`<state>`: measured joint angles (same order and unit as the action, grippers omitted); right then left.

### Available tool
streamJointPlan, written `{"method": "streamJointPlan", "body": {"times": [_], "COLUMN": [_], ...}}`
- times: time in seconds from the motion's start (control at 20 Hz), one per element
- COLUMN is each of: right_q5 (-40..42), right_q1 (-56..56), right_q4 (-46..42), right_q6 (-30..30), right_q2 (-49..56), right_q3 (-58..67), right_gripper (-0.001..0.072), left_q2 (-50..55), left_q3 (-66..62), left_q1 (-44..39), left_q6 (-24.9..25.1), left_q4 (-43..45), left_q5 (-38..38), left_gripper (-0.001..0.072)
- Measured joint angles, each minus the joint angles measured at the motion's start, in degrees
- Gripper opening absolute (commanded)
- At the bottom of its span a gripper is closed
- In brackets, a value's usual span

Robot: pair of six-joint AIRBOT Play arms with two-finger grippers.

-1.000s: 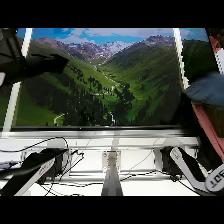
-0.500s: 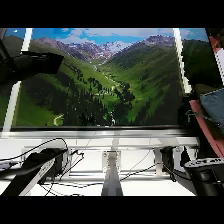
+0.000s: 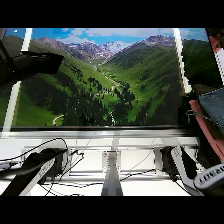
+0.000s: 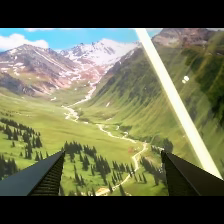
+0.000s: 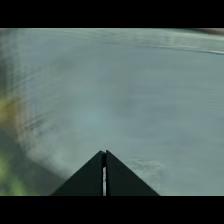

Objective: Fold the clothes and pants, and hang the long-sleeved shirts on hangers.

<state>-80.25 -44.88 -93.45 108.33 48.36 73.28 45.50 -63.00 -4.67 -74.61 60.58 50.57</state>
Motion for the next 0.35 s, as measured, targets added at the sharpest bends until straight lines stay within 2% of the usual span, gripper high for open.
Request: {"method": "streamJointPlan", "body": {"times": [0.35], "right_q5": [9.29], "right_q1": [43.69], "right_q4": [-1.86], "right_q6": [-11.17], "right_q2": [0.17], "right_q3": [-0.22], "right_gripper": [0.0035], "left_q2": [0.00], "left_q3": [0.00], "left_q1": [0.00], "left_q6": [0.00], "left_q4": [0.00], "left_q5": [0.02], "left_gripper": [0.0693]}}
